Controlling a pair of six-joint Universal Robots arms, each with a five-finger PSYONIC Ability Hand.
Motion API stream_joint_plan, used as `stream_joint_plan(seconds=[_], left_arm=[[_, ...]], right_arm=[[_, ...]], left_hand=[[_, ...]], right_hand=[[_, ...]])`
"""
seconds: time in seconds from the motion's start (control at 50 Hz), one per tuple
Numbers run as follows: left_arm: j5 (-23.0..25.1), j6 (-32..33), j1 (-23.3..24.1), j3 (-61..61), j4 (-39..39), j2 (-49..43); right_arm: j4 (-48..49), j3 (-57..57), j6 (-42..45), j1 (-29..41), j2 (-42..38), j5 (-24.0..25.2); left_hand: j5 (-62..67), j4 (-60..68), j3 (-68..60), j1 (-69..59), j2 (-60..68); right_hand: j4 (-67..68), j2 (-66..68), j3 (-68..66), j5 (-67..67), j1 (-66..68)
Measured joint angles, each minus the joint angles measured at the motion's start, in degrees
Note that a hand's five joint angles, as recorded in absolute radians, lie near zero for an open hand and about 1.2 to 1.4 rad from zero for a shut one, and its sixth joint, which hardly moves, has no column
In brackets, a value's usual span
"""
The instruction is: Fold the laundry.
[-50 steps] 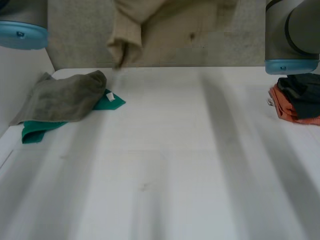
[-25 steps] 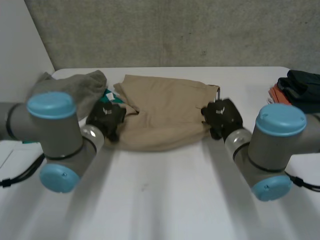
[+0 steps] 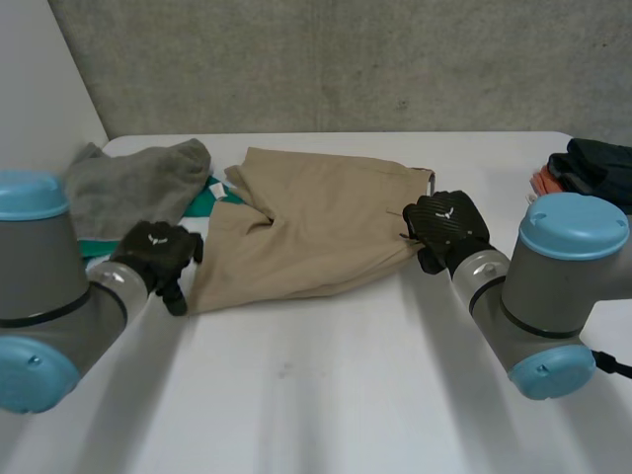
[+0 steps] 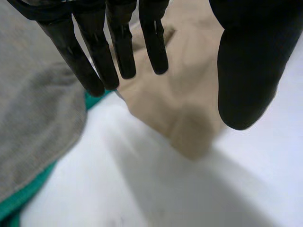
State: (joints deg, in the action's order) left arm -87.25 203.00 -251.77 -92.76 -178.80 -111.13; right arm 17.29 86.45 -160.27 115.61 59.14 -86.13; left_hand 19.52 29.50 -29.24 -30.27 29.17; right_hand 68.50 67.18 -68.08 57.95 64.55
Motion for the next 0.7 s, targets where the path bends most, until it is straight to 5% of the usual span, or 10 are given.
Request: stream_joint_plan(seconds=[0.2, 0.46, 0.52, 0.58, 0.7], left_arm=[[3.94, 0.3, -0.85, -0.84, 1.8, -2.08], [-2.25, 1.08, 3.85, 9.12, -2.78, -12.62], [-3.28, 1.65, 5.68, 11.43, -2.74, -14.88], [-3.87, 2.36, 7.12, 12.87, -2.22, -16.16], [-6.21, 4.32, 7.95, 13.68, -0.95, -14.94]], right_arm=[[-5.91, -5.44, -5.38, 0.56, -1.91, -1.62], [-8.15, -5.83, -6.56, 0.51, -1.56, -1.53], [-8.18, -5.58, -6.8, 0.26, -1.16, -1.54], [-8.21, -5.4, -7.05, -0.07, -0.64, -1.62], [-8.55, -5.01, -6.69, -0.86, 0.74, -1.64]], left_hand=[[1.62, 1.81, -2.35, -1.0, 2.43], [2.71, 2.66, -2.58, -1.75, 2.9], [11.06, 11.21, -11.23, -11.9, 11.31], [32.53, 32.93, -32.81, -34.03, 33.76], [37.31, 38.87, -38.65, -36.05, 39.15]], right_hand=[[0.0, 0.0, 0.0, 0.0, 0.0], [0.0, 0.0, 0.0, 0.0, 0.0], [0.0, 0.0, 0.0, 0.0, 0.0], [0.0, 0.0, 0.0, 0.0, 0.0], [0.0, 0.0, 0.0, 0.0, 0.0]])
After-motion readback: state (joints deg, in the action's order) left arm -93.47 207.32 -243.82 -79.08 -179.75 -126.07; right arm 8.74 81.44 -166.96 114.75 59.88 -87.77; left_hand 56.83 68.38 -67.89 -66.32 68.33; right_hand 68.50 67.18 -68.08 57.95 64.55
